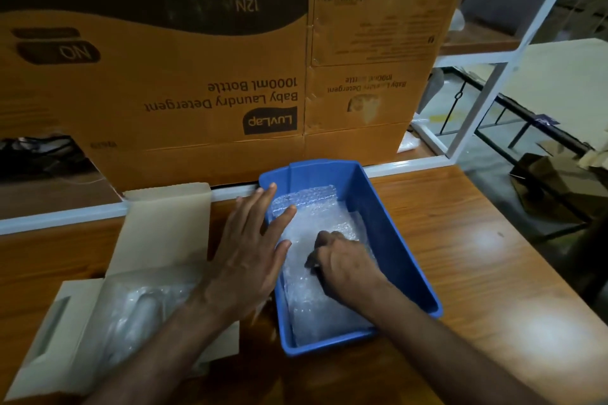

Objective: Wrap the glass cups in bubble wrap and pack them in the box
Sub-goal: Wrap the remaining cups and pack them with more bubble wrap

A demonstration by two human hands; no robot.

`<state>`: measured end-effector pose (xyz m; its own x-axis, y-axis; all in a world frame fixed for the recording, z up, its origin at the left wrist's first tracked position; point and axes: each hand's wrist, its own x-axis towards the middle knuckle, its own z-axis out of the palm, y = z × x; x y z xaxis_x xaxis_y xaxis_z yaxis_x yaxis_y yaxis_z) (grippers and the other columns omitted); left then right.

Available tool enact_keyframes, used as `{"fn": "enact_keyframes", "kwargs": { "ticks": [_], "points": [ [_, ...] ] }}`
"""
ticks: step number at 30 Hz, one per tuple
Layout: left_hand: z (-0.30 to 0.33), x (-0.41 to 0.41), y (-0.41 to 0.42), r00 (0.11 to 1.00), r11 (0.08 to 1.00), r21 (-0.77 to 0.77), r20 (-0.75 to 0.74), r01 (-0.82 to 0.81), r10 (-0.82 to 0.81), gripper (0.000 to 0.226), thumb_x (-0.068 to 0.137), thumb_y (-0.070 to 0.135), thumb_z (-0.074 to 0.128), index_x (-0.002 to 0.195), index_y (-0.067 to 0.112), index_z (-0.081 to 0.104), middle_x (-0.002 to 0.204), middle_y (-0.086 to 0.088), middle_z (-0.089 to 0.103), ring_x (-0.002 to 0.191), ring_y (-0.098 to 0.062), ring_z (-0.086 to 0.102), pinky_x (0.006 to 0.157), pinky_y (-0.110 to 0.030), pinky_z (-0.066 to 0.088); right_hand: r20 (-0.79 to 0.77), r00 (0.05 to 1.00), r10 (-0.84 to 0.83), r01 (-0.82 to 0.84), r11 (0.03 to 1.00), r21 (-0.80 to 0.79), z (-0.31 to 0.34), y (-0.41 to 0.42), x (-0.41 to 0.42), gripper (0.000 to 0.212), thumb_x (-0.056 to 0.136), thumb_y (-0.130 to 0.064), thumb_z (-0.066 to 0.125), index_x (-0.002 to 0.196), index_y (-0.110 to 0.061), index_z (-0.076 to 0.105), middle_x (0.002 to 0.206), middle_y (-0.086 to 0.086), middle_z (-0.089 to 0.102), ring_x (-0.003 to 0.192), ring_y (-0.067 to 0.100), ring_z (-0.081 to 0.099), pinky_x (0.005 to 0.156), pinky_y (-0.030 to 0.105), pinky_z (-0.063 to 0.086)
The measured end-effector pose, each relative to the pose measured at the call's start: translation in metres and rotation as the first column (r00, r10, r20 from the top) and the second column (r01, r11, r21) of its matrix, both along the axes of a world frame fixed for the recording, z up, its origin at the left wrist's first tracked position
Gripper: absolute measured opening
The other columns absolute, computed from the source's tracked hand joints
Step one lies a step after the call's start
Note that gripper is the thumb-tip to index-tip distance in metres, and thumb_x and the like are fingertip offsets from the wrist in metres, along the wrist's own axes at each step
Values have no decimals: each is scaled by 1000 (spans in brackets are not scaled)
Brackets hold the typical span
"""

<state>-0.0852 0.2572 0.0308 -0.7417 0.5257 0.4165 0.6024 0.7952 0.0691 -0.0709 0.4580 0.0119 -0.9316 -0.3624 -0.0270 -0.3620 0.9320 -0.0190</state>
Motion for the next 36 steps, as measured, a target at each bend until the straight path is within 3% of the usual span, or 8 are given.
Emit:
{"fn": "enact_keyframes", "kwargs": {
  "ticks": [5,12,16,20,25,28,32,36],
  "points": [
    [-1,-6,6,999,999,47,40,13,-15,53,101,28,52,153,17,44,168,-15,21,156,-32,22,125,-55,22,-252,951,-178,110,958,-263,20,19,15,26,96,-26,68,120,-31,76,125,1,67,110,21,67,72,38,61],
    [19,-19,4,957,964,267,281,-9,-69,76,89,38,75,155,31,38,172,2,10,157,-21,12,124,-45,23,-529,836,-141,-98,912,-398,58,8,21,30,94,-15,72,124,-20,73,131,9,66,117,22,62,86,29,50],
    [46,-16,-9,979,923,384,188,0,-78,38,93,42,60,127,25,67,163,0,36,147,-16,34,113,-34,35,-590,800,-109,-183,892,-413,75,-12,23,31,95,-12,70,126,-19,72,131,10,66,115,22,63,87,32,52],
    [64,-7,-47,973,836,548,194,-1,-126,13,99,23,62,108,20,70,153,8,48,137,-1,46,101,-14,39,-633,770,-87,-243,876,-416,82,-41,26,38,98,-22,69,135,-16,68,136,11,64,124,25,62,105,45,50],
    [91,4,-104,878,615,778,380,-132,-292,10,103,23,59,103,15,65,97,5,72,88,-9,69,70,-31,56,-428,858,-284,-136,678,-723,109,-83,24,71,90,-35,80,151,-20,48,146,-4,54,139,10,48,115,40,42],
    [107,10,-137,830,409,880,405,-241,-383,21,103,17,54,121,9,63,112,-7,75,104,-23,72,82,-33,59,-188,941,-283,-39,460,-887,127,-112,18,80,83,-41,85,151,-30,45,138,-19,56,131,-7,49,106,10,39],
    [120,25,-174,749,171,886,456,-430,-481,29,104,21,57,131,11,61,120,-11,74,106,-30,72,82,-42,62,329,944,-30,328,202,-923,133,-154,11,94,70,-55,86,151,-37,41,122,-23,54,112,-15,52,83,6,44],
    [114,37,-204,700,132,849,501,-512,-508,40,94,28,72,129,10,63,117,-19,71,104,-38,70,72,-40,61,455,866,208,465,-2,-885,118,-190,8,33,92,-25,78,119,-31,60,97,-20,78,95,-4,73,70,10,54]
  ]
}}
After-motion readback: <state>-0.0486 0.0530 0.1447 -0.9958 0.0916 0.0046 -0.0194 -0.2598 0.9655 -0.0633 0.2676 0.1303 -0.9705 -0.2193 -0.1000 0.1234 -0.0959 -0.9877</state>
